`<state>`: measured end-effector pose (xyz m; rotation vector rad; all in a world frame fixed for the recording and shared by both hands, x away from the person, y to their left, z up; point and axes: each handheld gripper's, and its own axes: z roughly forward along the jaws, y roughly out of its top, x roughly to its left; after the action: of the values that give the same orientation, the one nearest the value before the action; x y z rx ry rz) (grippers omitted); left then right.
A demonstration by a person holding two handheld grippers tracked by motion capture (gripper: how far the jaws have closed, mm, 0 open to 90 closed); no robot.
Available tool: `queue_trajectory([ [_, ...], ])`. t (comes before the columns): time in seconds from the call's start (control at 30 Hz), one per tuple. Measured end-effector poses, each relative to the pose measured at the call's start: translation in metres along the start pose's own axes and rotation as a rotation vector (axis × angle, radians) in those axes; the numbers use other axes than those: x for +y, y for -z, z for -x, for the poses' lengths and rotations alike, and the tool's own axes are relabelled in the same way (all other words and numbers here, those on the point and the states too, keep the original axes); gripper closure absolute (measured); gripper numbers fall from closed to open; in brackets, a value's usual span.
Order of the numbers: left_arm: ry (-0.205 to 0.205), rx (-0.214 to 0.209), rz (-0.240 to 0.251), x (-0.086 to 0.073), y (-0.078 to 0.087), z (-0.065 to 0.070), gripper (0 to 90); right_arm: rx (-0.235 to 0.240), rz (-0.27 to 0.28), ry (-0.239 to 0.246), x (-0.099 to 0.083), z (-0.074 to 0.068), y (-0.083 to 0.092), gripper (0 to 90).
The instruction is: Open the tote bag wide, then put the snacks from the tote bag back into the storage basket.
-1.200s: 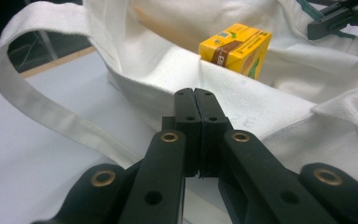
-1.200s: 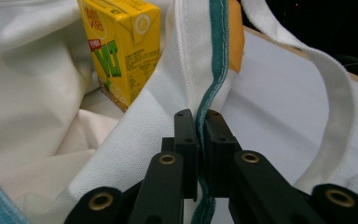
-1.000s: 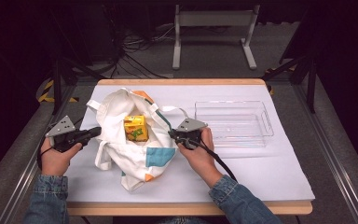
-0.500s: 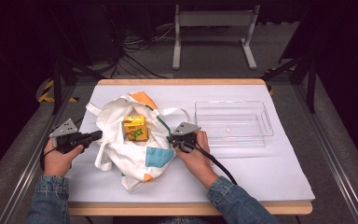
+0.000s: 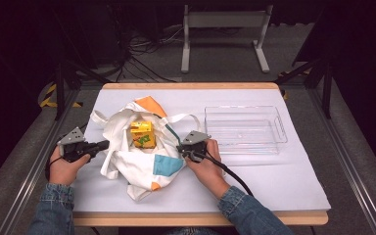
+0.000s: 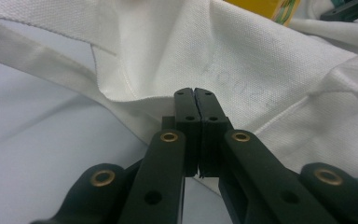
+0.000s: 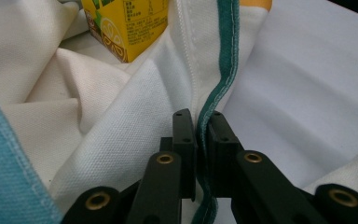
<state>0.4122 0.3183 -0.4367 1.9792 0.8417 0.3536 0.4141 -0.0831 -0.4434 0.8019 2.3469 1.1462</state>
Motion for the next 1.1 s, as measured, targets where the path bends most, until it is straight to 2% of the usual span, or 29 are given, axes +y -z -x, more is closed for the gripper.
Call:
queue_trajectory([
  [0.17,0.020,0.006,0.002,0.000,0.002,-0.001,86.2,0.005,0.008,0.000,0.002,0.001,0.004,80.5],
  [0.27,0.030,0.017,0.020,0.002,0.010,-0.001,75.3,0.022,0.027,-0.010,0.003,0.001,0.010,75.4],
  [0.37,0.045,0.009,0.056,0.005,0.020,0.001,66.8,0.009,0.043,0.002,0.006,0.001,0.017,68.5],
  [0.63,0.033,0.008,0.065,0.018,0.033,0.013,50.8,0.019,0.124,-0.006,0.018,0.005,0.038,60.9],
  [0.77,0.039,0.005,0.068,0.028,0.041,0.023,45.6,0.045,0.162,-0.003,0.026,0.009,0.052,57.7],
  [0.93,0.067,-0.015,0.072,0.035,0.051,0.028,42.1,0.086,0.181,0.014,0.032,0.014,0.063,55.6],
  [0.97,0.077,-0.017,0.061,0.037,0.054,0.030,40.6,0.102,0.191,0.028,0.036,0.018,0.070,54.9],
  [1.1,0.087,-0.021,0.054,0.040,0.058,0.033,38.8,0.125,0.198,0.025,0.041,0.025,0.082,54.2],
])
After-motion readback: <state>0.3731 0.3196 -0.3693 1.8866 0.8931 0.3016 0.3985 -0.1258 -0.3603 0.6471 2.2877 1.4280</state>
